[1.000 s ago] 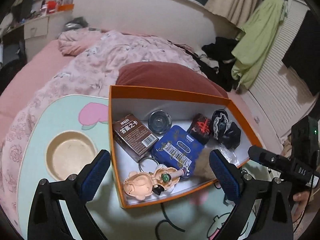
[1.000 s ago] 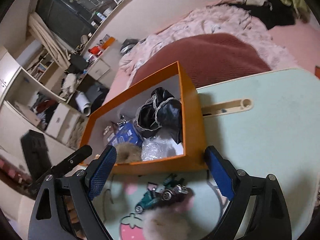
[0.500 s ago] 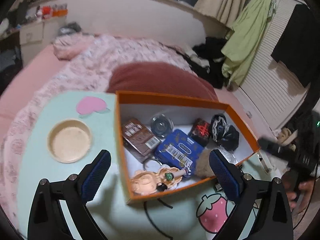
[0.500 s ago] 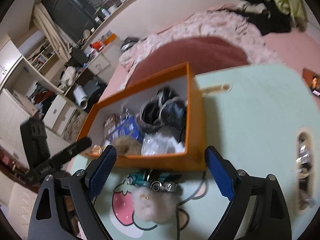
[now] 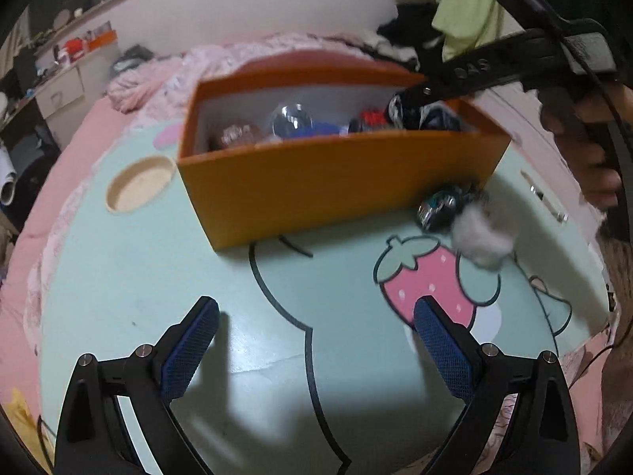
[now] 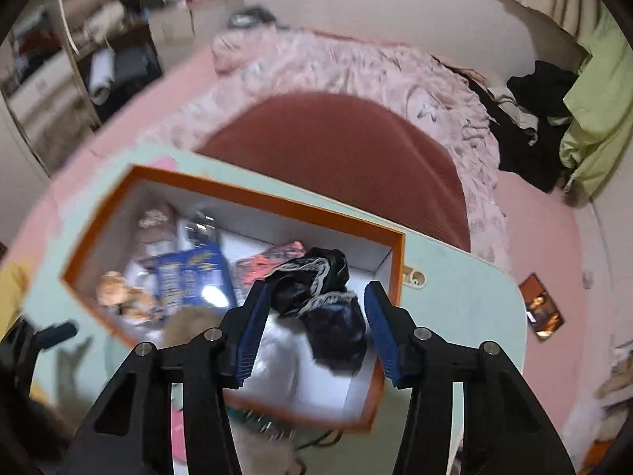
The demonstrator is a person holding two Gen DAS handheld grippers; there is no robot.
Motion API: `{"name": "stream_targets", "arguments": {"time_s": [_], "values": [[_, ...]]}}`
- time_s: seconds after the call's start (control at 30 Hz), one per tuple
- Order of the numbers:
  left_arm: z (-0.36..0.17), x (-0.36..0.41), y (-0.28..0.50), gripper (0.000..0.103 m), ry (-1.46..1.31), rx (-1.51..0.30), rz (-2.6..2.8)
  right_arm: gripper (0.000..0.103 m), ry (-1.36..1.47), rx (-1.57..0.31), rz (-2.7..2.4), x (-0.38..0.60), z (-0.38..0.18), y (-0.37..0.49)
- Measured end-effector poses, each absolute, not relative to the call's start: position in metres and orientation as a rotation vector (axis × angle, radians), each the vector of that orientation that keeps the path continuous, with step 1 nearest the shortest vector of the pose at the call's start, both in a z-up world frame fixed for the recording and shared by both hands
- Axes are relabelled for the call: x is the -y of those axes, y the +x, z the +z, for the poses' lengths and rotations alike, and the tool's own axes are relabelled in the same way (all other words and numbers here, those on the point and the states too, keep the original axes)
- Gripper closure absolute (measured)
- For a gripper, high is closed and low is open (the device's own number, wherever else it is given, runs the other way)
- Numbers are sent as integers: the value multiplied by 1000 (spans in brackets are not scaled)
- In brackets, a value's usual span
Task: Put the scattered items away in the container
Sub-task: 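Reach the right tool into the box and grasp the black lace cloth, then lift the black lace cloth out and drop it beside the toy car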
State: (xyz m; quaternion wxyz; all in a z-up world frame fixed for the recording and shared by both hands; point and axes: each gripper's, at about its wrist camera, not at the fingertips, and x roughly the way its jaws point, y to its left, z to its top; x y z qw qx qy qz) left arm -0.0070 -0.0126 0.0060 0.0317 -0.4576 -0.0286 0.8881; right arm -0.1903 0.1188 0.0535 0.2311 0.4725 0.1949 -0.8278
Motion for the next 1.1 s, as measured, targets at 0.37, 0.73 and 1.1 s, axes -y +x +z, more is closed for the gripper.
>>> {"name": "stream_targets", "arguments": {"time_s": [0.37,0.73,1.1], "values": [[1,14,-7,0,-1453,10,2782,78,1268,-461,-2280,-129,51,-189],[-1,15,-1,0,-1419,10,2799,77,986,-156,-2126,-170,117,-85],[-1,22,3,0,-1410,35,2840,49,1053,-34,-2084,-157,53,-75]]}}
